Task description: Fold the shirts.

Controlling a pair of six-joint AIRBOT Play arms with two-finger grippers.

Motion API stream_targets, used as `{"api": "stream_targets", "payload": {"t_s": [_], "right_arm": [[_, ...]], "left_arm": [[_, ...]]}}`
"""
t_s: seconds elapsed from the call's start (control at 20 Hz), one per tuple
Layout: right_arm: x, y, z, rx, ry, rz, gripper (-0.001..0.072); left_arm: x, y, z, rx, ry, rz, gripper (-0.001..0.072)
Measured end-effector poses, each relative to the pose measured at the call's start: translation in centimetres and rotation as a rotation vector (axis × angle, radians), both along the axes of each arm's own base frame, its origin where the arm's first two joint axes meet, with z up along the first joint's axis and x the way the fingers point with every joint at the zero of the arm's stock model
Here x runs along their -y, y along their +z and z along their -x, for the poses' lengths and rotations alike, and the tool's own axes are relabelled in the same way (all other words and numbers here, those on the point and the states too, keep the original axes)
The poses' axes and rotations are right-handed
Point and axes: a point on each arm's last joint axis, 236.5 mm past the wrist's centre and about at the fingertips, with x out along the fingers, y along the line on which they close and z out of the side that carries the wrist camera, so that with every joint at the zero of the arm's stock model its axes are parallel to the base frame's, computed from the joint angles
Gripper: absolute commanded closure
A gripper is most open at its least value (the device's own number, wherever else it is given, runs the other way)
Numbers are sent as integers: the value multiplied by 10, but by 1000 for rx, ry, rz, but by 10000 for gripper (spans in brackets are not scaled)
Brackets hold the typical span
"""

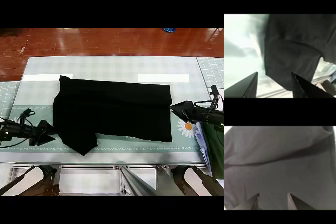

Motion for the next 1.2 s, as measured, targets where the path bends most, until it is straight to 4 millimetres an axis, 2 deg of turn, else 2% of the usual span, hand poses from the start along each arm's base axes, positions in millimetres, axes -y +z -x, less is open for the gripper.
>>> {"api": "stream_targets", "payload": {"t_s": [0.15, 0.25, 0.3, 0.35, 0.4, 0.5, 0.65, 0.8, 0.95, 1.1, 1.2], "right_arm": [[1, 11, -7, 29, -21, -18, 299], [10, 19, -10, 40, -49, -30, 299], [18, 22, -11, 43, -73, -34, 299], [27, 24, -10, 40, -98, -41, 299], [39, 23, -6, 28, -121, -37, 299], [59, 10, 11, -44, -147, -3, 299], [72, -29, 56, -261, -164, 53, 299], [53, -59, 91, -411, -99, 62, 299], [36, -79, 117, -506, -11, 105, 299], [32, -90, 130, -563, 23, 136, 299], [28, -94, 132, -582, 33, 122, 299]], "left_arm": [[14, -11, 2, 8, -32, -23, 200], [25, -15, -2, 19, -48, -37, 204], [30, -17, -7, 32, -50, -47, 236], [32, -19, -12, 51, -47, -61, 420], [30, -23, -21, 81, -35, -93, 686], [31, -27, -28, 105, -26, -115, 689], [33, -27, -33, 121, -20, -119, 689], [34, -27, -34, 123, -18, -121, 688], [35, -26, -34, 123, -21, -118, 688], [37, -26, -33, 123, -26, -114, 688], [37, -26, -32, 119, -29, -110, 688]]}}
